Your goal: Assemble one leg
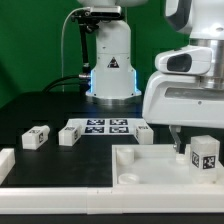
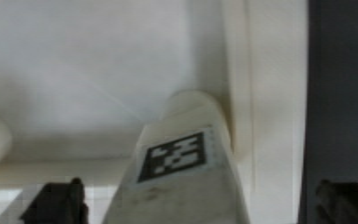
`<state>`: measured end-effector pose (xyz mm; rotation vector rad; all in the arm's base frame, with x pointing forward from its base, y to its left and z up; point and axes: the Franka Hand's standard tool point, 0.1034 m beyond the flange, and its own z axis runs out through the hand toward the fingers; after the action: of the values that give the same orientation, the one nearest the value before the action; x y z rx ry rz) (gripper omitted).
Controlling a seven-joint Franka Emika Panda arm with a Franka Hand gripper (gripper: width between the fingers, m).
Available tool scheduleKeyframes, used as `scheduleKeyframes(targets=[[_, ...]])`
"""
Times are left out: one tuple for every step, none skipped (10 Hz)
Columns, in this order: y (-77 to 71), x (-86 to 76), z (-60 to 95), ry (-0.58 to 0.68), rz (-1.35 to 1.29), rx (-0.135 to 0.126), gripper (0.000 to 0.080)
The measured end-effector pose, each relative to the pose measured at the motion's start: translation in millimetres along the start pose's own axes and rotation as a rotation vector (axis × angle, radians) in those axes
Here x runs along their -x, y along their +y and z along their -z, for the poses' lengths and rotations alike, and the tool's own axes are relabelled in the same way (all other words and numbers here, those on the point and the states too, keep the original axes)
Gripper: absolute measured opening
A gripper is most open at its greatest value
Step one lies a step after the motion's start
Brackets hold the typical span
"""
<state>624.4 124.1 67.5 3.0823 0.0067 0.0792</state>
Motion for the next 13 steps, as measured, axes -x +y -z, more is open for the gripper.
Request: scheduleKeyframes(targets=[[4.0, 0.4, -0.6, -0.012, 0.132, 0.003, 0.0649], [8.4, 0.0, -0.8, -0.015, 0.203, 0.01, 0.0649], [9.3, -0.1, -1.0, -0.015, 0.237, 0.014, 0.0649], [9.4, 0.0, -1.2, -0.015, 0.22, 0.014, 0.0637], [9.8, 0.0, -1.3, -0.016, 0.22, 0.015, 0.0637], [9.9, 0.0, -1.4, -0.016, 0.211, 0.015, 0.0466], [9.9, 0.2, -1.7, -0.016, 0.159, 0.015, 0.029], [10.7, 0.3, -2.0, -0.016, 0.159, 0.016, 0.0291], [10.7, 0.3, -2.1, -0.016, 0.154, 0.016, 0.0291], [9.3, 0.8, -2.9, -0.016, -0.002, 0.012, 0.0291], [6.2, -0.1, -3.0, -0.004, -0.198, 0.016, 0.0291], [2.2, 0.4, -2.6, -0.002, -0.334, 0.017, 0.0291], [-1.2, 1.3, -2.8, -0.001, -0.46, 0.018, 0.0291]])
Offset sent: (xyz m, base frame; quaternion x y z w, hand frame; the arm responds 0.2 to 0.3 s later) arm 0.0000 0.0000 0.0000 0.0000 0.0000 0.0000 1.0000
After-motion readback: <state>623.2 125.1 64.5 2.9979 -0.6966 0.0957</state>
